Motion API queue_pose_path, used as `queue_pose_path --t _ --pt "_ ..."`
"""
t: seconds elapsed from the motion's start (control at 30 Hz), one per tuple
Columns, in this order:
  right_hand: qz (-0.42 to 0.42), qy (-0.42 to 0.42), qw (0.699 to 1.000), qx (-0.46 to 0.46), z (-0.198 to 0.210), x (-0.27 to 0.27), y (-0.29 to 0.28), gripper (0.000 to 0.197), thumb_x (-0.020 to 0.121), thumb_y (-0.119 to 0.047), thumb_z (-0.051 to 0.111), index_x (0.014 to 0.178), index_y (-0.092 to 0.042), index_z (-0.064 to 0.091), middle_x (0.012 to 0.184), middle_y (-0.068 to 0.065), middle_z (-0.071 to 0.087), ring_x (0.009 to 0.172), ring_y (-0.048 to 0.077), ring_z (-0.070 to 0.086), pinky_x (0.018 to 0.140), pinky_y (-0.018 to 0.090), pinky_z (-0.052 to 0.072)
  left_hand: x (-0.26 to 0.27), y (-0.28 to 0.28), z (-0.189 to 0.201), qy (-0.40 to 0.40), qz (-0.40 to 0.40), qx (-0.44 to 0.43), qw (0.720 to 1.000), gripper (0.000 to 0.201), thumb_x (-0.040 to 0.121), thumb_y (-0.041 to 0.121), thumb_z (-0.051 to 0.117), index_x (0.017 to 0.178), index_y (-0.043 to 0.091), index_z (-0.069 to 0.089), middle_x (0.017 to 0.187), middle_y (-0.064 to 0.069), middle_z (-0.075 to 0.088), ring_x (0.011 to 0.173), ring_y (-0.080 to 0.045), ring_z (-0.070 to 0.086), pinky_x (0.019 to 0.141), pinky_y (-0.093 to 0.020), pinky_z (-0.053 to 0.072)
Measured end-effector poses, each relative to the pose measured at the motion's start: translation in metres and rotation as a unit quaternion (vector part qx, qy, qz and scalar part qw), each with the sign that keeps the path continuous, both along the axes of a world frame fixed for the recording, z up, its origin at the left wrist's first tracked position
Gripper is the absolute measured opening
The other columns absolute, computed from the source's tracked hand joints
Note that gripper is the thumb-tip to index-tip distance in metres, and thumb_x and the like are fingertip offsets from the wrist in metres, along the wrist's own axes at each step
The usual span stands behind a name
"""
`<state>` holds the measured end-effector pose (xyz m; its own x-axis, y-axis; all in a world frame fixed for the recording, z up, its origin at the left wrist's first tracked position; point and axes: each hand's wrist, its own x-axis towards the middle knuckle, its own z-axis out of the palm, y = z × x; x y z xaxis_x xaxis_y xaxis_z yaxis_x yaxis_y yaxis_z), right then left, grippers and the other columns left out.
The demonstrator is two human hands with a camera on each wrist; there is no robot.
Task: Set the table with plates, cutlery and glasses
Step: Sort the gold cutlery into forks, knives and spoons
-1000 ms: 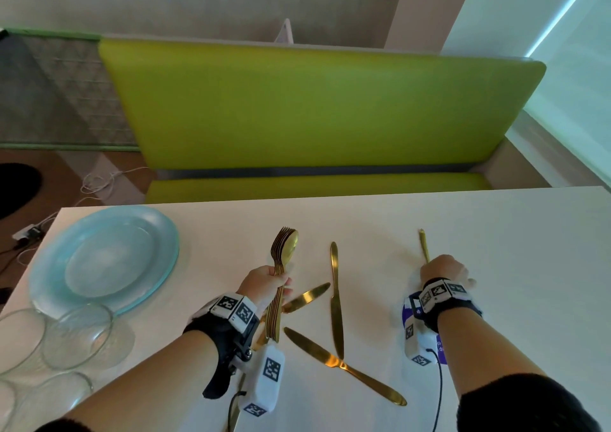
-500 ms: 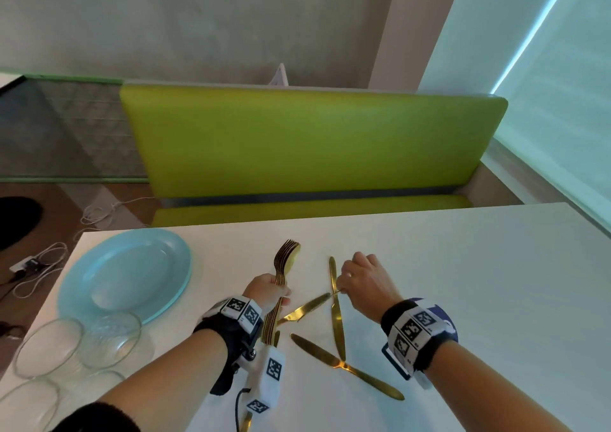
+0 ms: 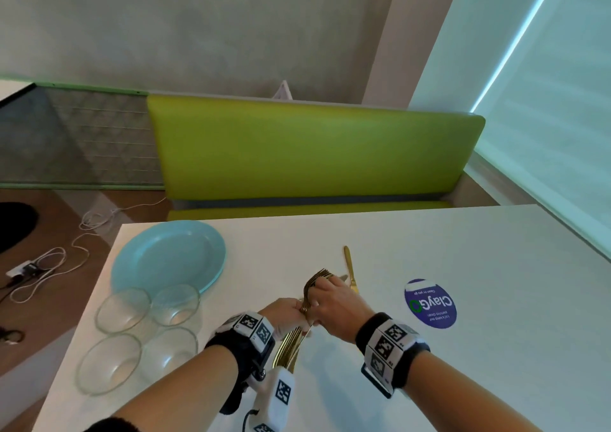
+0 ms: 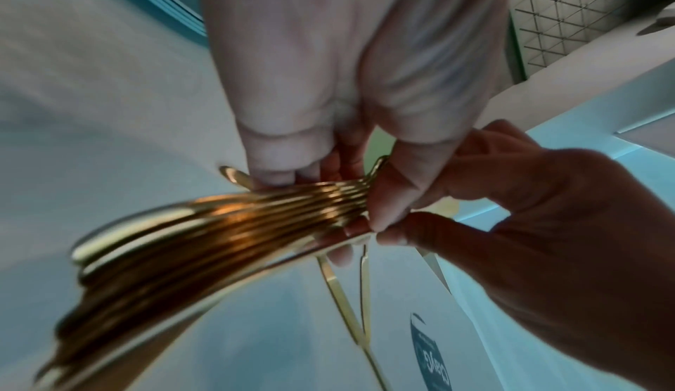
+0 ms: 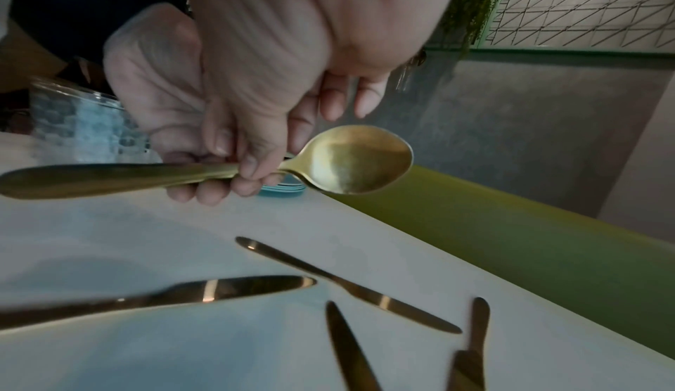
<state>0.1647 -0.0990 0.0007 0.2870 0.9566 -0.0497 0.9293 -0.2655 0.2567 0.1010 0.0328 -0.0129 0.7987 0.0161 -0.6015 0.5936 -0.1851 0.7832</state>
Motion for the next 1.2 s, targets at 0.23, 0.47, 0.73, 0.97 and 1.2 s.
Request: queue_pose_path --t 0.23,0.47,0.73,0.97,1.2 --pt "-0.039 0.014 0.999 0.002 -0.009 -0.079 0.016 0.018 0.049 -0.042 0.085 0.054 -0.036 0.068 0.061 -0.016 0.059 0.066 0.010 0.059 0.057 0.020 0.048 -0.077 0.017 -0.016 -0.010 -0.068 0.048 0.996 0.015 0.069 0.014 0.067 0.083 0.018 0.063 0.081 -0.004 0.071 0.081 -0.014 0.066 0.080 -0.023 0.050" --pt "-0.035 0.047 0.996 0.061 -0.031 -0.153 0.032 0.020 0.049 -0.039 0.085 0.056 -0.034 0.067 0.064 -0.018 0.060 0.065 0.009 0.058 0.060 0.017 0.047 -0.147 0.038 -0.039 -0.007 -0.064 0.044 0.997 0.012 0.082 0.012 0.065 0.076 0.020 0.059 0.068 0.003 0.064 0.055 0.001 0.062 0.063 -0.013 0.050" --pt "-0.075 0.074 0.985 0.134 -0.045 -0.213 0.056 0.023 0.044 -0.034 0.089 0.055 -0.032 0.068 0.064 -0.014 0.056 0.070 0.009 0.048 0.053 0.018 0.046 -0.198 0.066 -0.052 0.005 -0.043 0.041 0.998 0.015 0.082 0.003 0.064 0.076 0.016 0.058 0.070 -0.004 0.063 0.067 -0.014 0.063 0.066 -0.025 0.052" --pt "-0.130 0.131 0.976 0.112 -0.056 -0.236 0.074 0.032 0.036 -0.050 0.088 0.051 -0.032 0.066 0.058 -0.015 0.055 0.060 0.006 0.052 0.044 0.012 0.042 -0.223 0.085 -0.055 -0.002 -0.103 0.236 0.966 0.019 0.082 0.012 0.062 0.067 0.023 0.060 0.064 0.005 0.063 0.068 -0.010 0.064 0.070 -0.020 0.050" --pt "-0.182 0.157 0.962 0.127 -0.045 -0.231 0.068 0.034 0.038 -0.052 0.089 0.049 -0.031 0.065 0.056 -0.014 0.055 0.055 0.006 0.057 0.042 0.012 0.041 -0.243 0.116 -0.055 0.023 -0.176 0.390 0.904 0.033 0.086 0.019 0.063 0.118 0.010 0.064 0.125 -0.008 0.063 0.119 -0.022 0.057 0.095 -0.024 0.044"
